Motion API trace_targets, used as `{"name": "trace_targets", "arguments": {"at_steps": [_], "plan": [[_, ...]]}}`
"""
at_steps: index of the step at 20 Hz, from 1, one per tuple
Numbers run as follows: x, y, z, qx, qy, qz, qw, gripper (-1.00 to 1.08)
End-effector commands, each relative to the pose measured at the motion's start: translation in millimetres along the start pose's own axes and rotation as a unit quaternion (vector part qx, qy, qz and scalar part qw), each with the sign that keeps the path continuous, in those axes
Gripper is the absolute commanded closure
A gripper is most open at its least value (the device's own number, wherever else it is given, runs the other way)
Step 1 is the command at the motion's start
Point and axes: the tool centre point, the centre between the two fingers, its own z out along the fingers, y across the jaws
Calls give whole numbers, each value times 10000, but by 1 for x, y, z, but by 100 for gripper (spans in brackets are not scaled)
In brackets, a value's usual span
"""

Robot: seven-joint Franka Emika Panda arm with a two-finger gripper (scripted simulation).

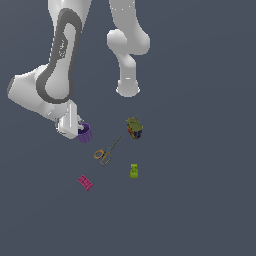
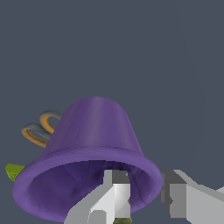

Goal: Pick up a designated object from a clutter of objects.

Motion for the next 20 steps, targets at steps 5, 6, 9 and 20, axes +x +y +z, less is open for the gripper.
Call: {"name": "trace_targets", "arguments": {"at_steps": [5, 6, 9, 20], "plan": [[-37, 9, -56, 5, 8, 1, 10000, 108], [-44, 11, -66, 5, 8, 1, 10000, 108], [-64, 16, -95, 2, 11, 4, 10000, 108], [-122, 28, -183, 1, 12, 3, 10000, 108]]}}
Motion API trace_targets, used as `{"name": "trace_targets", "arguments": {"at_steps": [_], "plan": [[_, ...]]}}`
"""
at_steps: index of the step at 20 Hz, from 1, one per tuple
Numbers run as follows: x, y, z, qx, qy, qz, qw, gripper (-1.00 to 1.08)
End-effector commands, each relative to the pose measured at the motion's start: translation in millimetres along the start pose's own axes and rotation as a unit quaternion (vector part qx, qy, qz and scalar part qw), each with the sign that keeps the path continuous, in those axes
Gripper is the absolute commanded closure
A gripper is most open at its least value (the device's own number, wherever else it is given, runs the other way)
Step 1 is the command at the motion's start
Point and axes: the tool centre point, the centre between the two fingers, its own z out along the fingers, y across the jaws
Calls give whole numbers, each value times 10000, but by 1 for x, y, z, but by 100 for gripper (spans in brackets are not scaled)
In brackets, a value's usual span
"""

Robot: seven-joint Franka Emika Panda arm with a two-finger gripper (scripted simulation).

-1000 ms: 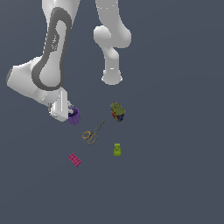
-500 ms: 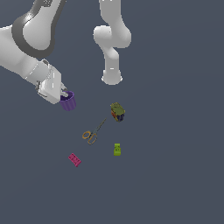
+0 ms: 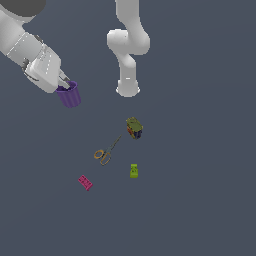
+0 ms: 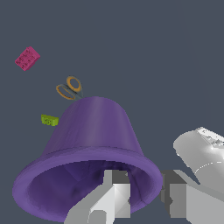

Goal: Pick up a designated object from a clutter of objects.

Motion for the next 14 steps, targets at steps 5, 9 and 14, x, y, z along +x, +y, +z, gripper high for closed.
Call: {"name": "trace_targets", "arguments": {"at_steps": [5, 9, 14], "plan": [[-21, 3, -32, 1, -5, -8, 10000, 108], [-26, 4, -41, 4, -8, -12, 10000, 108], [-26, 3, -42, 5, -9, -13, 10000, 108]]}}
